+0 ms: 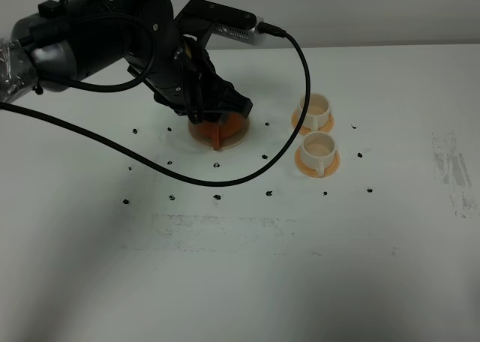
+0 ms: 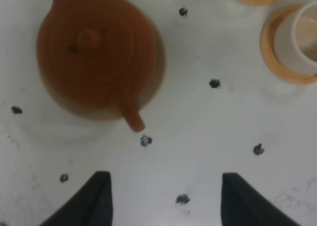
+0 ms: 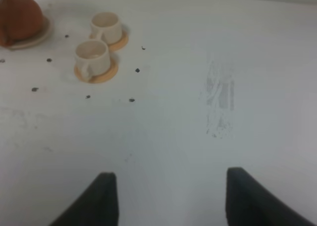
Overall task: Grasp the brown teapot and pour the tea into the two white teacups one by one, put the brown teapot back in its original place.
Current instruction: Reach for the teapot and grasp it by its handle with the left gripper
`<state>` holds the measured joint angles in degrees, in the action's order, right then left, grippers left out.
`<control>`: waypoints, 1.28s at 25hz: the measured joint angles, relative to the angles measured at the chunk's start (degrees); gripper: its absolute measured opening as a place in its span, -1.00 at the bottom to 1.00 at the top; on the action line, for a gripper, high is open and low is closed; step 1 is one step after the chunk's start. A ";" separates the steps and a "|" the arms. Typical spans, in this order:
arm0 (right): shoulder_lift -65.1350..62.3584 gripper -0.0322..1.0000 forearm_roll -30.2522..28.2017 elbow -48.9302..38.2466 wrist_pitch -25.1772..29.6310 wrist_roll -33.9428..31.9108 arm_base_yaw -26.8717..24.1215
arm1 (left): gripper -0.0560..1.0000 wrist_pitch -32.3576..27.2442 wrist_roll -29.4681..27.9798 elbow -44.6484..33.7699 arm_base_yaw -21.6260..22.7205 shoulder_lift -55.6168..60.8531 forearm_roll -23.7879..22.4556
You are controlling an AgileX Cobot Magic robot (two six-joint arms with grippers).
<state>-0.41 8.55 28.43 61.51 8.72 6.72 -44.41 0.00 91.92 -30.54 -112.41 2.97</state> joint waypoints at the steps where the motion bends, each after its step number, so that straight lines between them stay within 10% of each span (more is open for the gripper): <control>1: 0.00 0.02 0.01 0.00 0.00 0.00 0.00 | 0.07 -0.55 0.44 0.00 0.24 0.00 0.23; 8: 0.00 0.02 0.06 -0.07 -0.01 -0.07 -0.11 | 0.06 -1.49 1.07 0.00 0.36 -0.07 1.94; 19: 0.00 0.02 0.06 -0.07 -0.06 -0.07 -0.11 | -0.18 5.81 -16.56 0.00 0.24 -2.17 -3.75; 32: 0.00 0.02 0.06 -0.07 -0.06 -0.15 -0.11 | -0.18 4.33 -17.96 0.00 -1.63 -6.68 -6.24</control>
<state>-0.41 8.62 28.36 61.44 8.57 6.61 -40.08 -17.96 91.92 -32.18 -119.09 -3.27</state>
